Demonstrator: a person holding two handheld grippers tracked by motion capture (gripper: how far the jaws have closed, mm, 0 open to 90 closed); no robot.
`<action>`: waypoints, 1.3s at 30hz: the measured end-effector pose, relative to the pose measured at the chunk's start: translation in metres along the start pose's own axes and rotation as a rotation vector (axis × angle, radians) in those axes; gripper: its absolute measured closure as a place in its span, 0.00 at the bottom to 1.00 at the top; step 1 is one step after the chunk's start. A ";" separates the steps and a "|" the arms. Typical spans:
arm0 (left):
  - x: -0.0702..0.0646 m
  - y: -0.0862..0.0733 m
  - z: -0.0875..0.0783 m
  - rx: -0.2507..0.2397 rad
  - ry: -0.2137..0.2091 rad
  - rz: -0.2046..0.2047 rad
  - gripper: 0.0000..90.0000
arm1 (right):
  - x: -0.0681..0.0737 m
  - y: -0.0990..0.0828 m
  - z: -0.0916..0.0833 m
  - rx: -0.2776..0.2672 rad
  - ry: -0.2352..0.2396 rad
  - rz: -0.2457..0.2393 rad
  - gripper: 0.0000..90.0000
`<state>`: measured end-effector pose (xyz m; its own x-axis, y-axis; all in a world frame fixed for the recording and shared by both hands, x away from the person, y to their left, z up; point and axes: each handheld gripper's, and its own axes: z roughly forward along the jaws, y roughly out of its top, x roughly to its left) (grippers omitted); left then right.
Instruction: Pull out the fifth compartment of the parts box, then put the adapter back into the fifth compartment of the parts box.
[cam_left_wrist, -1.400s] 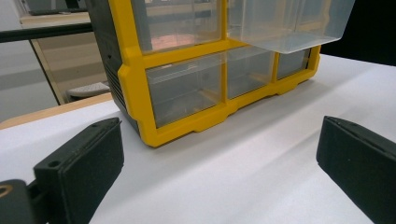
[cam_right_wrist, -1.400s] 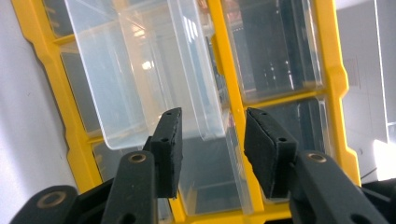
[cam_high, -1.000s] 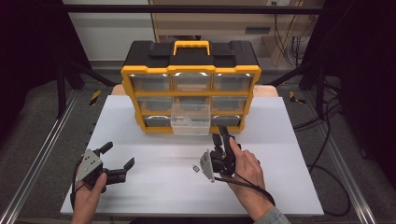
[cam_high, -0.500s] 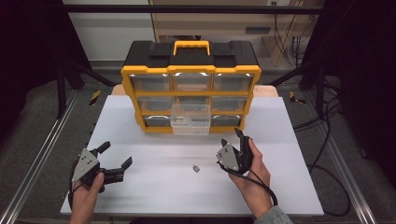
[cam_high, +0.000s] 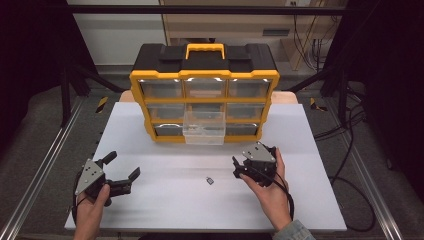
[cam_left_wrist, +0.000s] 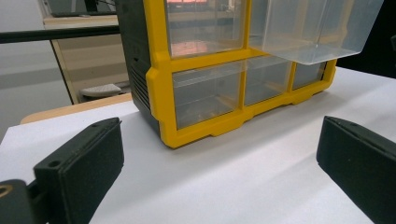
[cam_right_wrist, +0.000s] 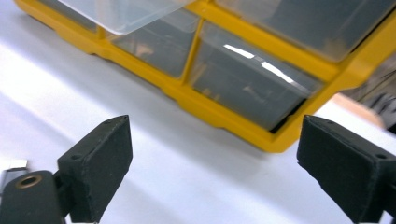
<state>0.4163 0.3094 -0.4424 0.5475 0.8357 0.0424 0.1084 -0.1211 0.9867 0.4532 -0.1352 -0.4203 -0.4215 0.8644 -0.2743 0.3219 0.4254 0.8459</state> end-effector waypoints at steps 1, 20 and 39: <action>0.000 0.000 0.000 -0.001 -0.002 -0.002 0.01 | 0.000 0.000 0.001 0.005 0.012 0.011 0.11; -0.002 0.000 0.002 0.000 -0.011 0.004 0.01 | 0.018 0.002 0.009 0.100 0.269 0.079 0.08; -0.001 -0.001 0.000 -0.002 -0.015 0.005 0.01 | 0.040 0.010 0.017 0.140 0.387 0.066 0.08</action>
<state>0.4159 0.3086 -0.4433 0.5603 0.8271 0.0455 0.1039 -0.1247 0.9867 0.4542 -0.0917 -0.4313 -0.6752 0.7376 -0.0064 0.4598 0.4276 0.7783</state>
